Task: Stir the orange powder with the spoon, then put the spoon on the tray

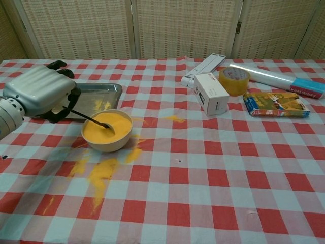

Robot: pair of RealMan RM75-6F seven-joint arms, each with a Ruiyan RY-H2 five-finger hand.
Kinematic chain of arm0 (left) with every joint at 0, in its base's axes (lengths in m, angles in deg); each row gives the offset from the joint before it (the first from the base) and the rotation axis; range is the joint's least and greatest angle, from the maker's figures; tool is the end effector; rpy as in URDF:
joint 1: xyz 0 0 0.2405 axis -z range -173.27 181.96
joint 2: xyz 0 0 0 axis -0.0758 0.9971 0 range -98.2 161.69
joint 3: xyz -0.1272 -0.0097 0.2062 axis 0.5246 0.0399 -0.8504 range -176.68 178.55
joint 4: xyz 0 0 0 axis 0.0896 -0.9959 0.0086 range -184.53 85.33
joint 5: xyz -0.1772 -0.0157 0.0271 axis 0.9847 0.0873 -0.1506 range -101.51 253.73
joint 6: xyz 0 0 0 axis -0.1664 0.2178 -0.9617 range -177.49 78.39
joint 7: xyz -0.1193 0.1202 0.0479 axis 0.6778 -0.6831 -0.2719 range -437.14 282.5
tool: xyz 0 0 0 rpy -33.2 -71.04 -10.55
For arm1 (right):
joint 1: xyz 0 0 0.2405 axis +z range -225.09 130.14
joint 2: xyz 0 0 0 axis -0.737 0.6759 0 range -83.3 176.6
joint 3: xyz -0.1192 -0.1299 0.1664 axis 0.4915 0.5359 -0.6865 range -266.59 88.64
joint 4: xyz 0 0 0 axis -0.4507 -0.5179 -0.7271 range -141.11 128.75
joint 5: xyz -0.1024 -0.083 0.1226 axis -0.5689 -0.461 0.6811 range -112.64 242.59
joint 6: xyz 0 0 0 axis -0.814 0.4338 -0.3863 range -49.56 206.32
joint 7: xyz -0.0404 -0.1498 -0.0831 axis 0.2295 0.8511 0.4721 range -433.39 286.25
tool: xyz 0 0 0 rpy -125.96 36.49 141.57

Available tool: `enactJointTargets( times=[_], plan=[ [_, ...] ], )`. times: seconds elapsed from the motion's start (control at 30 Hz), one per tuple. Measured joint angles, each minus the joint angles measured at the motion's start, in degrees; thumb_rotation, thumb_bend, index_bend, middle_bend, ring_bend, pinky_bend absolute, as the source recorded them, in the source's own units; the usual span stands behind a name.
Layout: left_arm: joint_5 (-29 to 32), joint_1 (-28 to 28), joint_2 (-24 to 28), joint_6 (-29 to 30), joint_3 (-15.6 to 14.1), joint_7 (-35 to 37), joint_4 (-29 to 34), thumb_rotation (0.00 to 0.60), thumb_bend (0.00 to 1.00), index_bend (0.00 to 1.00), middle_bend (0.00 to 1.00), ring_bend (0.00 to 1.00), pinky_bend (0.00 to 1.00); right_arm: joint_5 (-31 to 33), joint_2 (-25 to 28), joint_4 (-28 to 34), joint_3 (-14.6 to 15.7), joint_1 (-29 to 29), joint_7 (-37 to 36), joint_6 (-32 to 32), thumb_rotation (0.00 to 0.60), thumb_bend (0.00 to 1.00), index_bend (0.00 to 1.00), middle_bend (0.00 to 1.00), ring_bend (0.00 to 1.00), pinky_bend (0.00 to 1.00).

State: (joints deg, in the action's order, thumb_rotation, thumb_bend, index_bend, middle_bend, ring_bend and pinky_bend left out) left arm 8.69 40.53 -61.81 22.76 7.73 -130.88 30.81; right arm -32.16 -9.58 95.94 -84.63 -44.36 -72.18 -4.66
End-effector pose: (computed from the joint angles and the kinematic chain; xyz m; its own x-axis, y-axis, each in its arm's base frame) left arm -0.1618 0.3409 0.0199 0.8336 -0.0901 0.5450 0.5119 -0.2451 -0.8234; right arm -0.2537 -0.1723 0.1696 0.4057 -0.1692 0.8982 -0.9104 -0.1625 0.3806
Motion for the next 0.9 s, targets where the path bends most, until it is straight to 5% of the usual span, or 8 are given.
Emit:
enactJointTargets(
  times=[0.67,0.9],
  plan=[
    [-2.2,-0.7,2.5,2.8,2.7,4.6,3.0,0.600,0.83,0.83,0.40,0.13,0.00,0.2,-0.1,0.0,-0.1,0.1,0.0,0.2,0.600,0.05,0.00,0.00,0.00,0.00],
    [2.8,0.8,1.2,-0.7,7.1,10.0,-3.1,0.600,0.83,0.83,0.40,0.13,0.00,0.9,-0.1,-0.1,-0.4,0.1,0.2,0.2,0.600,0.05,0.00,0.00,0.00,0.00]
  ],
)
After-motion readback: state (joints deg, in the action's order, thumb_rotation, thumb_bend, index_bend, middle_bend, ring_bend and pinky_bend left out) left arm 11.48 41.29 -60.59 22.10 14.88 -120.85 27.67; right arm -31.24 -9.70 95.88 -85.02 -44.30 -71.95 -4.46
